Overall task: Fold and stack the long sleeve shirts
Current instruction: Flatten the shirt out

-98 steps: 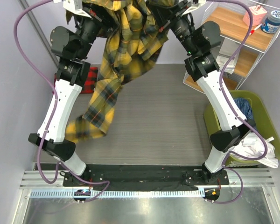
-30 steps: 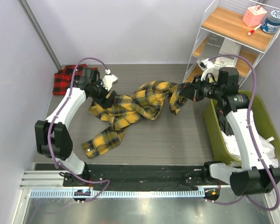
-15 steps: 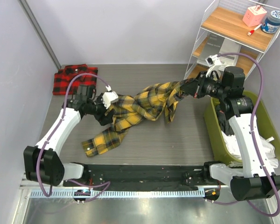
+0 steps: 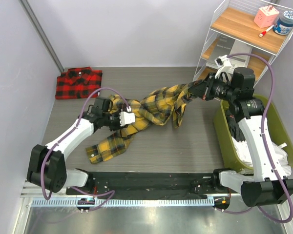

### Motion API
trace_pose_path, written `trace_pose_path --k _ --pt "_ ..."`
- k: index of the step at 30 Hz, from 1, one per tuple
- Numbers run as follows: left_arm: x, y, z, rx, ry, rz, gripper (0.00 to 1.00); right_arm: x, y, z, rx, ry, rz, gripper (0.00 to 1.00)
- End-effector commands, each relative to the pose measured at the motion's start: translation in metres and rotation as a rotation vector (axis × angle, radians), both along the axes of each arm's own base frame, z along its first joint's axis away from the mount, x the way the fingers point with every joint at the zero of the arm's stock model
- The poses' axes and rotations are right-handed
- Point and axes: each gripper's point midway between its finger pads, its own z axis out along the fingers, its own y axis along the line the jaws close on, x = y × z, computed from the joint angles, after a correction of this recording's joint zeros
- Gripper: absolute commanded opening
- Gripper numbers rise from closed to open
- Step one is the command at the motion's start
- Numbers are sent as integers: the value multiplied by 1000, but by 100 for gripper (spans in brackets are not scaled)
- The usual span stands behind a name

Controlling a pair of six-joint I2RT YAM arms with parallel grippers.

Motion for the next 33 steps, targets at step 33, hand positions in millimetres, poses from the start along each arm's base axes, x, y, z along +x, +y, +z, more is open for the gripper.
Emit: trace_pose_path --k 33 --pt "111 31 126 -115 -283 407 0 62 -23 80 -89 -297 -139 1"
